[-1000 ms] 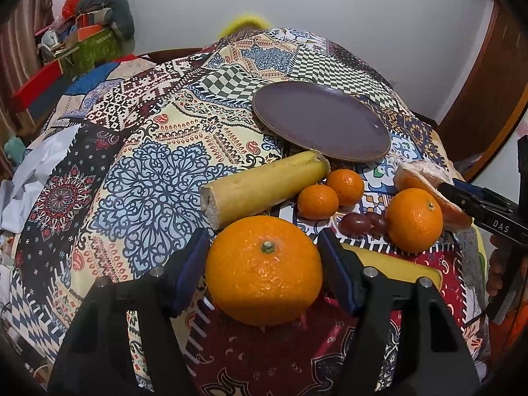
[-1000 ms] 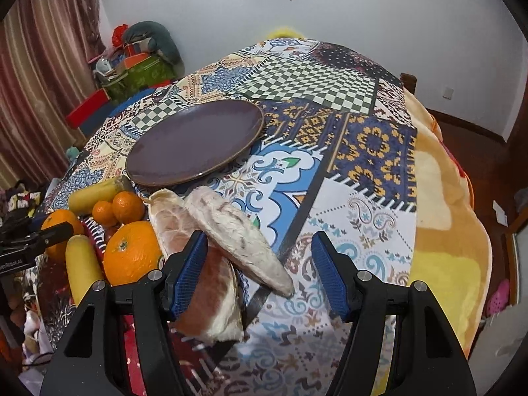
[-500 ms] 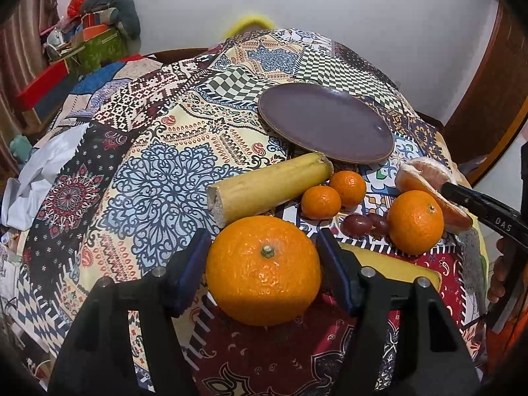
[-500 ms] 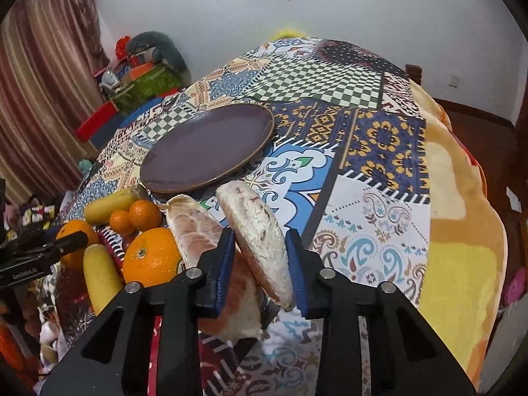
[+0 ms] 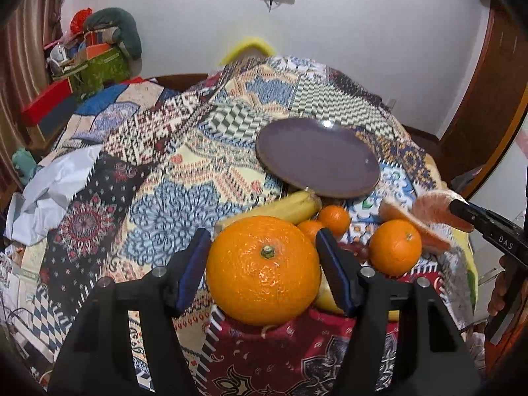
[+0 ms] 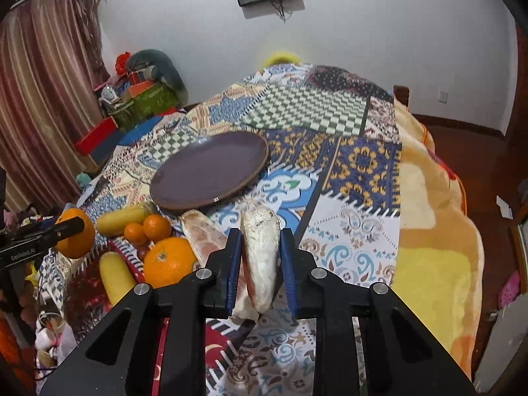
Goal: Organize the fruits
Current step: 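Close the right tool on a pomelo segment while the left tool grasps the large orange, then carry the pomelo segment onto the dark plate with the right tool while the left tool sets the orange there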
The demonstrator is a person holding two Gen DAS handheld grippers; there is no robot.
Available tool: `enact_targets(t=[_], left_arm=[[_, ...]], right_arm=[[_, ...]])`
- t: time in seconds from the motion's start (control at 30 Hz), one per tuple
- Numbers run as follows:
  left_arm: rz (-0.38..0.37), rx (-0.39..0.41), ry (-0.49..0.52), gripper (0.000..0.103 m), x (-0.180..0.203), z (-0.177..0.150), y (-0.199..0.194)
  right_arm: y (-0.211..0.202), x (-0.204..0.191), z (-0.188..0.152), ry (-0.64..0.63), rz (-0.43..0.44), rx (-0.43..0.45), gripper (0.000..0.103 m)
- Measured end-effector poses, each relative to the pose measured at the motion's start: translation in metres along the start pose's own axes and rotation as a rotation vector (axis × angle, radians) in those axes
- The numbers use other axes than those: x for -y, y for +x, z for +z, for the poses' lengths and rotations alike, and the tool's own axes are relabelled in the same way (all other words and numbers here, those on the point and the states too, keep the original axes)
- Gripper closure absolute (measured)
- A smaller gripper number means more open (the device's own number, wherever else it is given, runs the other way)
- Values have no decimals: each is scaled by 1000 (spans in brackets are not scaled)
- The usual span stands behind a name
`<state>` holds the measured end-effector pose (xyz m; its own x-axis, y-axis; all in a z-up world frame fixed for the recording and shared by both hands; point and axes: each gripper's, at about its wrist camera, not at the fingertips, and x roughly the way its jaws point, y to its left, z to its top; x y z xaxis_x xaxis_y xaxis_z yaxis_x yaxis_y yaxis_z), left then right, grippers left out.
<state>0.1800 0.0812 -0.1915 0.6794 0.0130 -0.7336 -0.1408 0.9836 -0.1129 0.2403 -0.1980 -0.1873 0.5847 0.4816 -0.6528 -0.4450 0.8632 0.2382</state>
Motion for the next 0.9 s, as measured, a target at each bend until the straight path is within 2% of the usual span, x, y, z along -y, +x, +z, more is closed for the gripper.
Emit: enact_targets(t=[0.43, 0.9], left_arm=[[-43, 88, 34, 38, 18, 34, -7], [-73, 124, 36, 38, 29, 72, 16]], right_arm=[[-7, -20, 20, -47, 21, 68, 83], [5, -41, 56, -105, 63, 135, 83]])
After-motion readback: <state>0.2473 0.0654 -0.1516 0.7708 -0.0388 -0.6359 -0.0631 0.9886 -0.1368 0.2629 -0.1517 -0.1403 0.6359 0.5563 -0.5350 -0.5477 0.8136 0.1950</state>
